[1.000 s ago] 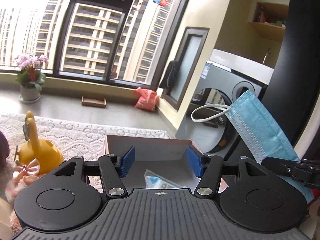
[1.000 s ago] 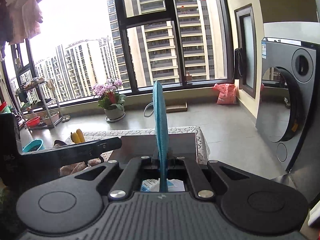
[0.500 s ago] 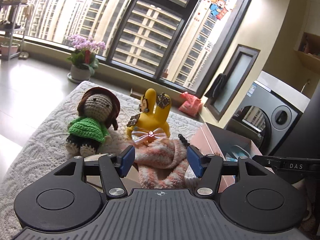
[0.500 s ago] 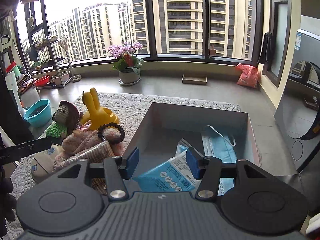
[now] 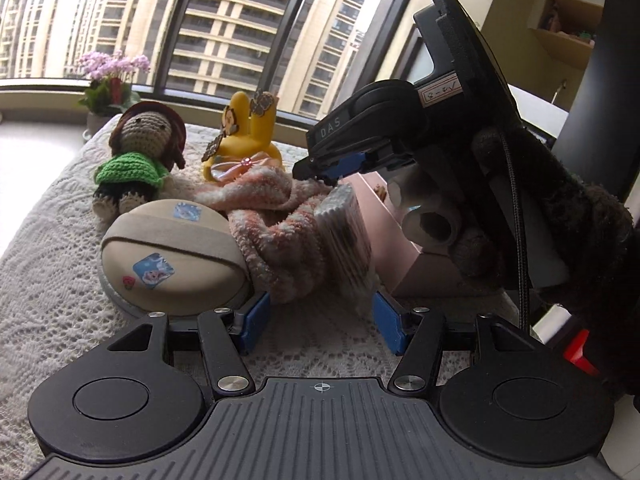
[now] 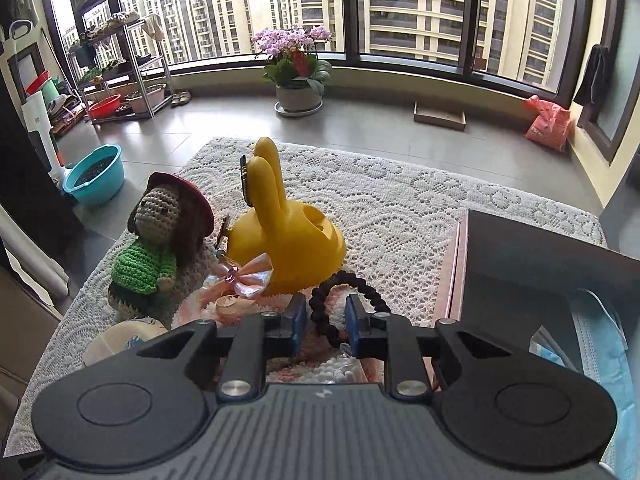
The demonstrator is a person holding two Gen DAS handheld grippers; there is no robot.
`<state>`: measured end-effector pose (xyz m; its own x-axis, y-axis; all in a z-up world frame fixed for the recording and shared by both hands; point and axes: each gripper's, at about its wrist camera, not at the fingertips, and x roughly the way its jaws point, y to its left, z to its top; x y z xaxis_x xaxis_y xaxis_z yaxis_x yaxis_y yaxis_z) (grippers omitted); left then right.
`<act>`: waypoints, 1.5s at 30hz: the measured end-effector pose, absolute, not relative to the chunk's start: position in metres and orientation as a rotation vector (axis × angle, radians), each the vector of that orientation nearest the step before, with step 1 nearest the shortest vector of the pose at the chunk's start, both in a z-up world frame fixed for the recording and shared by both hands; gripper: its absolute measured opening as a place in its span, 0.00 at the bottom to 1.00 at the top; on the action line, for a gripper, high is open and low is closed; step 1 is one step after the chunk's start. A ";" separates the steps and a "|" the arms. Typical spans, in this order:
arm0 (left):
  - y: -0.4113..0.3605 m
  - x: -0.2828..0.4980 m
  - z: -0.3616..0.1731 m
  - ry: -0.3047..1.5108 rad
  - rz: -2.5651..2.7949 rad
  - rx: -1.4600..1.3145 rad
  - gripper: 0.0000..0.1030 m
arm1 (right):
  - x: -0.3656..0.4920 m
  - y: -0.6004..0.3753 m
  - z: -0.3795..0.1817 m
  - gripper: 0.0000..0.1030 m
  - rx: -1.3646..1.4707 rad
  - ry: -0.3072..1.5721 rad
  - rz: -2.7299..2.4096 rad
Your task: Organize soft objects
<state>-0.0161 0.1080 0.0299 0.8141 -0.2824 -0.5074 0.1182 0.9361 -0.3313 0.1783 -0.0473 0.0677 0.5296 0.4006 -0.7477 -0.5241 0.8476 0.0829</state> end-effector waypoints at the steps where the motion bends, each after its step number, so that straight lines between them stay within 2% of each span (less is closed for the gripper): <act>1: 0.109 -0.017 0.027 0.589 -0.217 -0.298 0.60 | 0.173 -0.053 0.071 0.11 -0.151 0.842 0.561; 10: 0.092 -0.010 0.024 0.571 -0.255 -0.281 0.60 | 0.107 -0.124 0.126 0.08 -0.062 0.676 0.627; 14: 0.073 0.002 0.028 0.538 -0.258 -0.206 0.60 | 0.080 -0.165 0.128 0.08 -0.022 0.639 0.606; 18: 0.069 0.022 0.031 0.530 -0.168 -0.175 0.60 | 0.032 -0.193 0.102 0.08 -0.155 0.545 0.499; 22: 0.070 0.048 0.028 0.551 -0.150 -0.242 0.59 | 0.000 -0.210 0.057 0.08 -0.223 0.582 0.446; 24: 0.069 0.056 0.025 0.553 -0.147 -0.261 0.53 | -0.009 -0.216 0.036 0.08 -0.225 0.608 0.421; 28: 0.063 0.062 0.025 0.522 -0.133 -0.250 0.47 | -0.022 -0.227 0.008 0.09 -0.180 0.632 0.409; 30: 0.059 0.066 0.023 0.530 -0.123 -0.238 0.41 | -0.026 -0.230 0.009 0.11 -0.168 0.631 0.423; 31: 0.057 0.068 0.021 0.540 -0.119 -0.236 0.40 | -0.028 -0.233 0.012 0.13 -0.149 0.623 0.426; 34: 0.052 0.073 0.018 0.560 -0.110 -0.228 0.37 | -0.029 -0.236 0.010 0.28 -0.121 0.640 0.432; 39: 0.051 0.078 0.017 0.548 -0.129 -0.243 0.31 | -0.025 -0.240 0.009 0.45 -0.085 0.653 0.432; 41: 0.053 0.077 0.017 0.545 -0.144 -0.261 0.27 | -0.026 -0.241 0.010 0.65 -0.081 0.648 0.412; 43: 0.054 0.072 0.019 0.540 -0.151 -0.258 0.24 | -0.026 -0.243 0.011 0.72 -0.064 0.640 0.395; 45: 0.054 0.058 0.024 0.518 -0.145 -0.242 0.24 | -0.022 -0.242 0.009 0.72 -0.054 0.648 0.395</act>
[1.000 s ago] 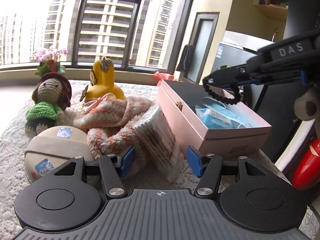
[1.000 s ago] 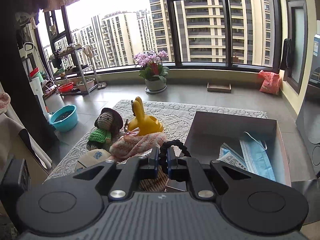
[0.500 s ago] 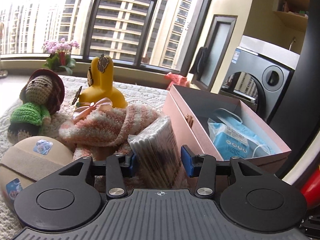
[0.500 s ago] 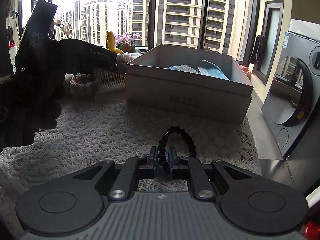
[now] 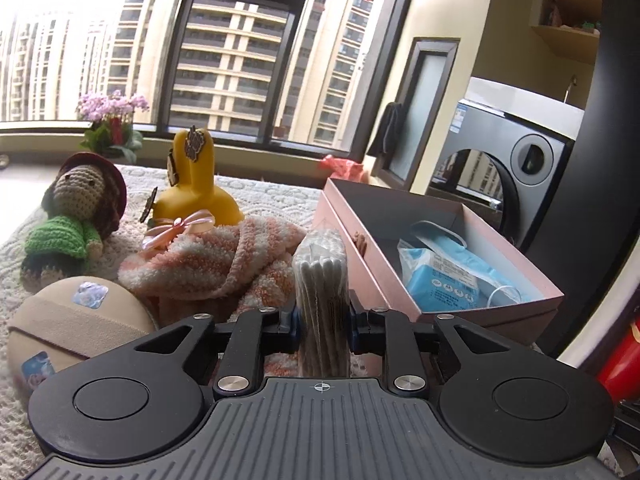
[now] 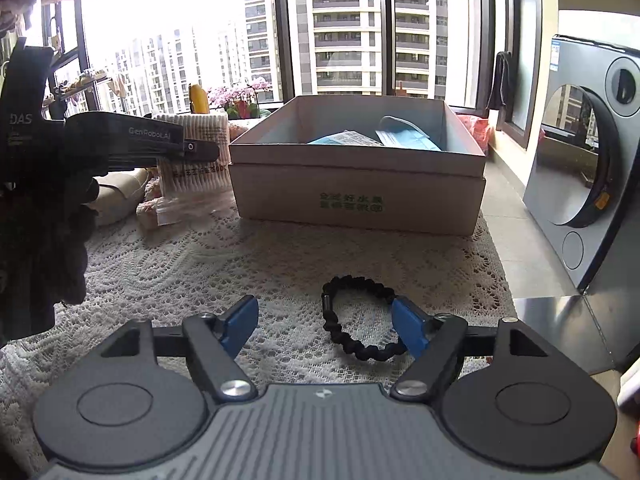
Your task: Organize soft objects
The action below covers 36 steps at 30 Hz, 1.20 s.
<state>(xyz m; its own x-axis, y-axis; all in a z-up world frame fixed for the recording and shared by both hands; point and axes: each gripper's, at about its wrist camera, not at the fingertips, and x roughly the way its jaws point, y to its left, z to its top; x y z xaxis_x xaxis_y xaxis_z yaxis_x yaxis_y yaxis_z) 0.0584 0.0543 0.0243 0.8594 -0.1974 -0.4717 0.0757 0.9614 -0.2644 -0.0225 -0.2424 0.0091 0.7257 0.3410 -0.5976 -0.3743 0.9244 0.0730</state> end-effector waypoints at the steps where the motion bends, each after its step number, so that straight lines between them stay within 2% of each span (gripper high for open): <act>1: 0.053 0.050 0.028 0.506 -0.146 -0.222 0.24 | -0.021 -0.242 0.008 0.73 -0.053 0.654 0.392; 13: 0.050 -0.046 0.039 0.522 -0.213 -0.137 0.24 | -0.017 -0.239 0.008 0.77 -0.070 0.656 0.379; 17: 0.051 -0.043 0.025 0.571 -0.192 -0.153 0.29 | -0.019 -0.238 0.007 0.78 -0.078 0.651 0.371; 29: 0.047 -0.036 0.016 0.576 -0.186 -0.158 0.24 | -0.031 -0.239 0.018 0.80 -0.208 0.561 0.335; 36: 0.054 -0.040 0.020 0.565 -0.203 -0.202 0.24 | 0.001 -0.253 0.005 0.80 -0.108 0.708 0.356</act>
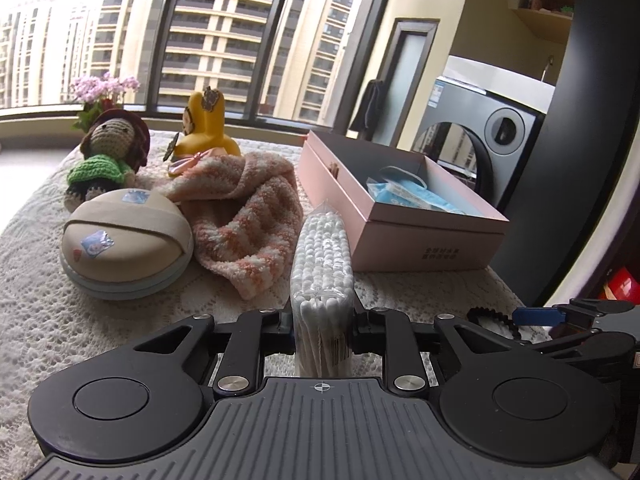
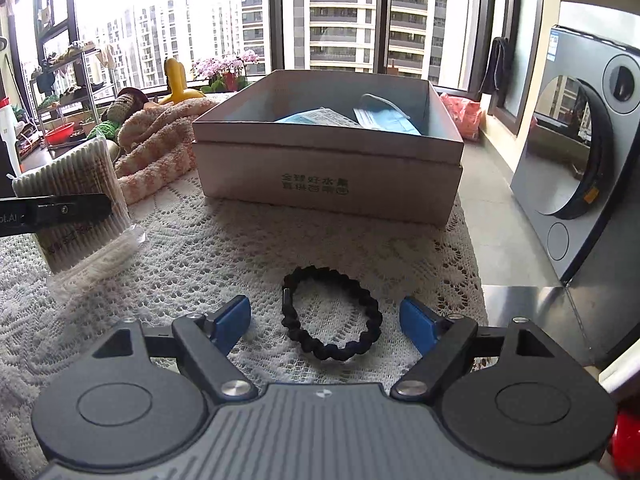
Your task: Organize soft objects
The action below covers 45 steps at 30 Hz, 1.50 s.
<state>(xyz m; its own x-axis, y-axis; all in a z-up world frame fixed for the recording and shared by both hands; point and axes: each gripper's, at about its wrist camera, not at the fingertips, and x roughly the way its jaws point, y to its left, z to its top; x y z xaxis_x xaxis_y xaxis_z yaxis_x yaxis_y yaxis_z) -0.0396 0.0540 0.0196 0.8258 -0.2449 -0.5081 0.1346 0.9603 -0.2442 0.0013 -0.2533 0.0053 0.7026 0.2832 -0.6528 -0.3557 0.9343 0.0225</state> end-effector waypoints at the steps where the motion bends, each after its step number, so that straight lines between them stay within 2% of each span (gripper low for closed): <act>1: 0.056 -0.040 0.021 0.564 -0.205 -0.208 0.24 | 0.001 -0.253 0.005 0.76 -0.109 0.702 0.356; 2: 0.057 -0.041 0.022 0.563 -0.208 -0.213 0.24 | -0.001 -0.252 0.006 0.62 -0.117 0.696 0.373; 3: 0.057 -0.042 0.022 0.562 -0.209 -0.213 0.24 | -0.003 -0.251 0.007 0.53 -0.127 0.689 0.385; 4: 0.057 -0.044 0.024 0.560 -0.213 -0.210 0.24 | -0.005 -0.249 0.008 0.38 -0.138 0.688 0.390; 5: 0.057 -0.045 0.025 0.557 -0.218 -0.210 0.24 | -0.006 -0.249 0.009 0.29 -0.141 0.688 0.394; 7: 0.058 -0.048 0.027 0.550 -0.231 -0.214 0.24 | -0.010 -0.250 0.015 0.17 -0.140 0.677 0.398; 16: 0.051 -0.064 0.042 0.560 -0.311 -0.171 0.24 | -0.038 -0.268 0.041 0.15 -0.134 0.592 0.409; 25: 0.008 -0.068 0.067 0.574 -0.477 -0.077 0.24 | -0.049 -0.289 0.045 0.15 -0.095 0.555 0.378; 30: -0.014 -0.011 0.118 0.436 -0.474 0.009 0.24 | -0.051 -0.294 0.049 0.15 -0.078 0.524 0.375; 35: -0.026 0.088 0.152 0.350 -0.418 -0.066 0.25 | -0.048 -0.298 0.049 0.15 -0.074 0.519 0.358; 39: -0.033 0.138 0.145 0.385 -0.346 -0.060 0.25 | -0.042 -0.304 0.043 0.15 -0.055 0.540 0.336; 45: -0.002 0.117 0.123 0.399 -0.323 -0.147 0.25 | -0.019 -0.302 0.052 0.15 -0.041 0.522 0.329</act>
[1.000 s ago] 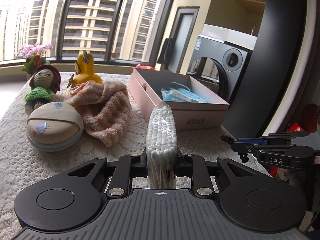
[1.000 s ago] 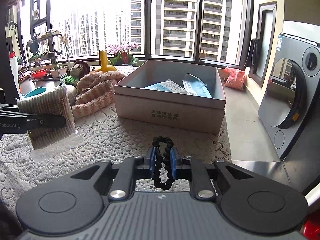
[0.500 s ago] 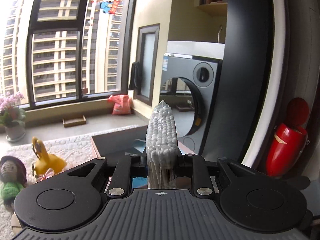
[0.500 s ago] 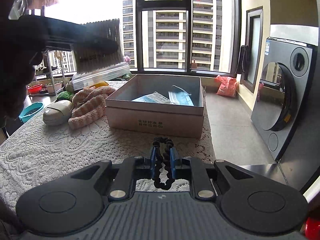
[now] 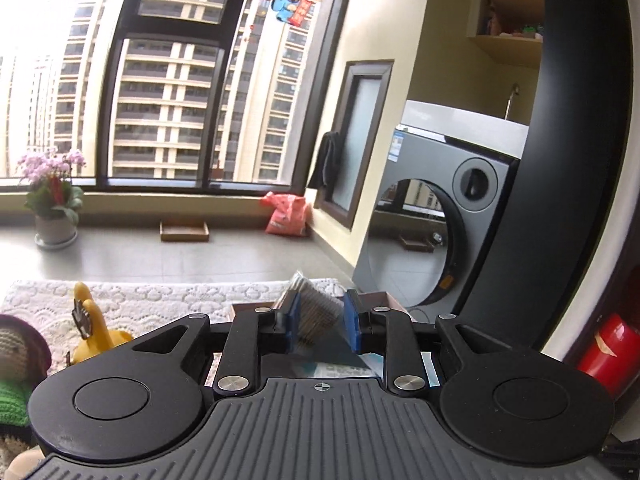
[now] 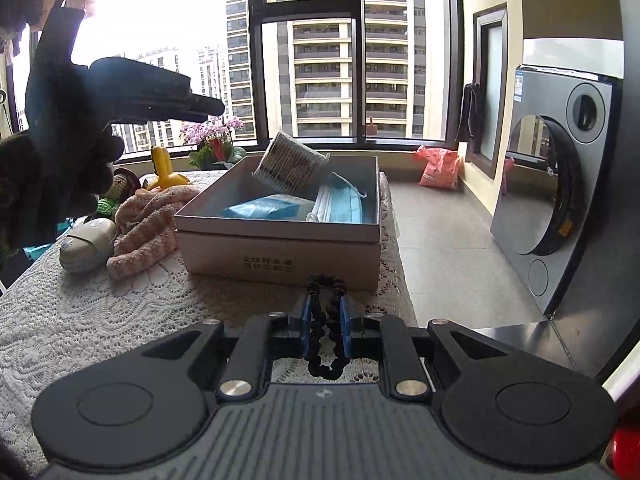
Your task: Organize soft objects
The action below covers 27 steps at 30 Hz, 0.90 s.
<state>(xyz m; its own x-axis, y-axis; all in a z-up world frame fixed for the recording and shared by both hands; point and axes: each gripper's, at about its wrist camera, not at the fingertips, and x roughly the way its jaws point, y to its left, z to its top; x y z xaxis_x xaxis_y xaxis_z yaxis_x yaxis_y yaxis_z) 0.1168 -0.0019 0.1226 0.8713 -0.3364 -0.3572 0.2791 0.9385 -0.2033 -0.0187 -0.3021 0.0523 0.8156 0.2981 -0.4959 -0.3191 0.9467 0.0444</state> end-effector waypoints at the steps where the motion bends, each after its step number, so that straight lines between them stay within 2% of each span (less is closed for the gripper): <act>1: 0.005 0.108 0.116 0.408 -0.312 -0.145 0.25 | -0.011 -0.301 0.060 0.15 -0.039 0.504 0.337; 7: 0.036 0.057 0.072 0.518 -0.272 -0.197 0.25 | 0.072 -0.281 0.120 0.15 0.006 0.424 0.363; 9: 0.040 0.045 0.057 0.565 -0.271 -0.205 0.25 | 0.108 -0.269 0.132 0.18 0.015 0.442 0.382; 11: 0.043 0.033 0.046 0.592 -0.269 -0.185 0.25 | 0.142 -0.256 0.132 0.49 0.015 0.524 0.386; 12: 0.045 0.028 0.043 0.600 -0.261 -0.167 0.25 | 0.153 -0.251 0.129 0.55 0.021 0.561 0.374; 18: 0.068 0.005 0.035 0.597 -0.165 -0.103 0.25 | 0.145 -0.206 0.092 0.57 -0.121 0.626 0.383; 23: 0.102 -0.010 0.028 0.584 -0.104 -0.192 0.25 | 0.119 -0.142 0.085 0.70 -0.222 0.616 0.515; 27: 0.119 -0.023 0.029 0.570 -0.069 -0.239 0.25 | 0.123 -0.086 0.089 0.70 -0.204 0.637 0.583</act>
<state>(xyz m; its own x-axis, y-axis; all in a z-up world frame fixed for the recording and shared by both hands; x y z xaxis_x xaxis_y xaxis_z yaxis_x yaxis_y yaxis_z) -0.0234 0.1194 0.0294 0.8405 -0.1302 -0.5260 -0.0014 0.9702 -0.2424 0.1235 -0.0857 0.0889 0.6506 0.4488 -0.6125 -0.5706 0.8212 -0.0044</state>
